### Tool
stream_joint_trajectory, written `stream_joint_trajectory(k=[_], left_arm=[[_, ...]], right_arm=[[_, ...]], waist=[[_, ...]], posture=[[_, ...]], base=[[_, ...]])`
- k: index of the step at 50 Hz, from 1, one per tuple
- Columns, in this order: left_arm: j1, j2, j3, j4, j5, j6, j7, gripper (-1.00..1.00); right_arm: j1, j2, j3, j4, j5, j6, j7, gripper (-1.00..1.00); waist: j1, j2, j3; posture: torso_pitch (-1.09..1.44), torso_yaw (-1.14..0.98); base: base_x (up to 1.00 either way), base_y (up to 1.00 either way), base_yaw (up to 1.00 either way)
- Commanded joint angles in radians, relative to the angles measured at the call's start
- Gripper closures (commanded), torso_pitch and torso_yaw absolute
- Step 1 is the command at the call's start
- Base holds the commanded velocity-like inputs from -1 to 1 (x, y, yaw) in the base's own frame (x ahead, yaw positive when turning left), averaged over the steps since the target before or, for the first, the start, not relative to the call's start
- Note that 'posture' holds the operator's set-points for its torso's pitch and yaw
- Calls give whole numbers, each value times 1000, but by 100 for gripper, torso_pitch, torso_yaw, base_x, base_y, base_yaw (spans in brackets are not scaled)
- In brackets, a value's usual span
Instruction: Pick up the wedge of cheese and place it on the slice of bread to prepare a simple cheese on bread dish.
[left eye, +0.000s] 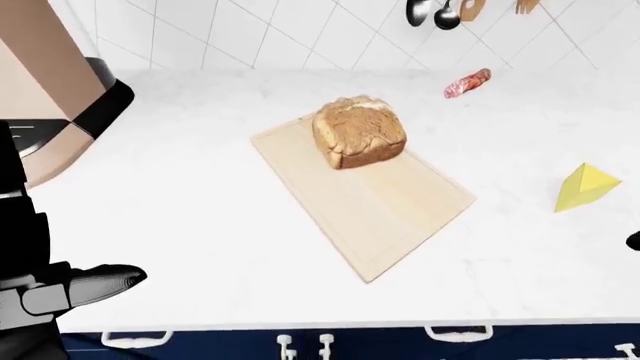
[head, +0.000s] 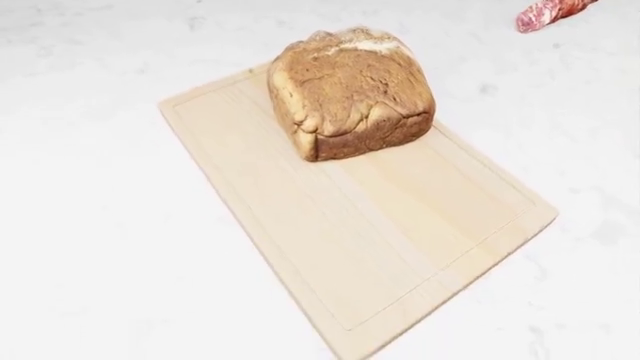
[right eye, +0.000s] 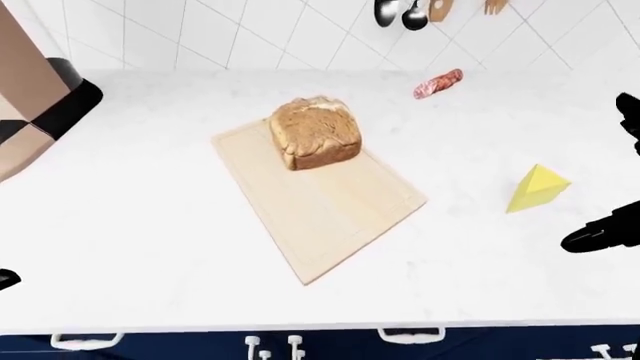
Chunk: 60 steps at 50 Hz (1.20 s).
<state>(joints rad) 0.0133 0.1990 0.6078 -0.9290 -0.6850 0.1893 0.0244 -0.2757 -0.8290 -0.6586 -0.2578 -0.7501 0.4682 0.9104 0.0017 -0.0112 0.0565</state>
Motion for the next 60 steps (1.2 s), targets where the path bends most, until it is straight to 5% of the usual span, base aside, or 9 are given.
stream_joint_trajectory(k=[1,14,25,32,60], left_arm=[[-10,11,7,-28,-4,-19,-3,-100],[-12,12,5,-23,-1,-22,-5,-100],[-13,11,0,-22,4,-23,-5,-100],[-12,9,1,-23,3,-23,-6,-100],[-10,7,1,-20,6,-28,-9,-100]], right_arm=[[-40,-31,-5,-30,-10,-2,1,-100],[-159,-59,106,26,0,22,4,-100],[-193,-48,189,101,-130,-77,4,-100],[-203,-24,197,110,-213,-144,16,-100],[-293,50,284,244,-241,-202,-27,-100]], waist=[[1,-6,-15],[0,-3,-20],[1,-2,-23],[1,1,-25],[4,0,-27]], posture=[[0,0],[0,0],[0,0],[0,0],[0,0]], base=[[0,0,0],[0,0,0],[0,0,0],[0,0,0],[0,0,0]])
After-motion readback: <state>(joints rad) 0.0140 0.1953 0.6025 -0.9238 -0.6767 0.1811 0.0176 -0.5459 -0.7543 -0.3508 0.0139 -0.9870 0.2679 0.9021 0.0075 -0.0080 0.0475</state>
